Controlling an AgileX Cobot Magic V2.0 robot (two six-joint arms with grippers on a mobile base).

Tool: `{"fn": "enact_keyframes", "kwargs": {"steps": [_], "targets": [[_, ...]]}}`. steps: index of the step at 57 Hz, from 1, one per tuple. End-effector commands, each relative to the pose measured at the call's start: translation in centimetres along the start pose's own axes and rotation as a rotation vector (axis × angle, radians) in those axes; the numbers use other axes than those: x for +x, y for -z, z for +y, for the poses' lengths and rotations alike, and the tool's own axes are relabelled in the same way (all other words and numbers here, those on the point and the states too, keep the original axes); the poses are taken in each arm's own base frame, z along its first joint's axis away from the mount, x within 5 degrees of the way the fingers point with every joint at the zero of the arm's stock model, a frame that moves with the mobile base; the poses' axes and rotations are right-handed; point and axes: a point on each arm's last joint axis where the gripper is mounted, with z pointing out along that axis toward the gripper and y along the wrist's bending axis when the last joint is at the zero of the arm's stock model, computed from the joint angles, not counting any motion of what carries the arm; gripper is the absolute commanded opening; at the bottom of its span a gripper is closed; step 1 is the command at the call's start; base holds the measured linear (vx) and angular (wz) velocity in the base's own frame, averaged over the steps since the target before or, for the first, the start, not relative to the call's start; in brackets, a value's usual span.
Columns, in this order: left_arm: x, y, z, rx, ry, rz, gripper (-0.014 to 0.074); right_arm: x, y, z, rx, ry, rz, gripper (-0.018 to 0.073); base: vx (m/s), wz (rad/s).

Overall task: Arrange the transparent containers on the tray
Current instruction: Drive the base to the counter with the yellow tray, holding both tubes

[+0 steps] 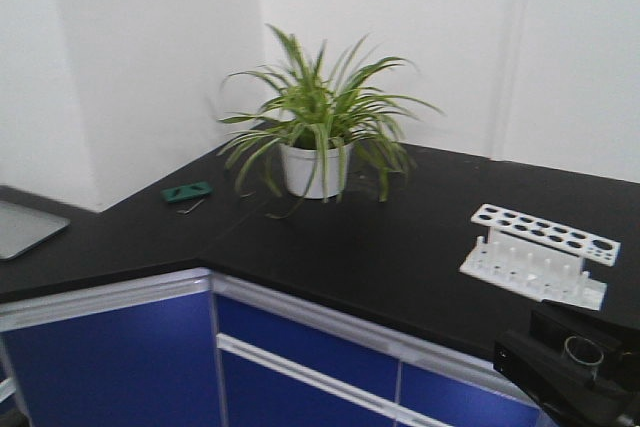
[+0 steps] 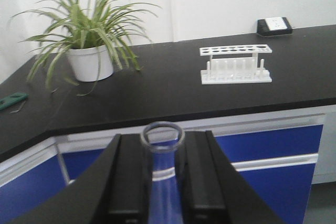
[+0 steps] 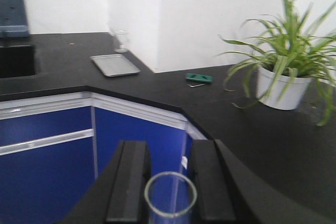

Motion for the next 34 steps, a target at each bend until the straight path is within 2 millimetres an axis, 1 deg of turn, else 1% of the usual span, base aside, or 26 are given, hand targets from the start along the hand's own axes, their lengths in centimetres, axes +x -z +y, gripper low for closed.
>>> {"fn": "enact_keyframes", "kwargs": {"steps": [1,22,34], "targets": [[-1.00,0.03,0.21,-0.025,-0.019,-0.025,-0.0001,-1.82,0.36,-0.11,0.004,0.015,-0.120,-0.0011,-0.32,0.40],[-1.00,0.03,0.21,-0.025,-0.019,-0.025,-0.0001,-1.81,0.36,-0.11,0.004,0.015,-0.118,-0.0011,-0.33,0.42],[-1.00,0.03,0.24,-0.029,-0.019,-0.026,-0.0001,-1.80,0.36,-0.11,0.004,0.015,-0.118,-0.0011,-0.32,0.51]]}}
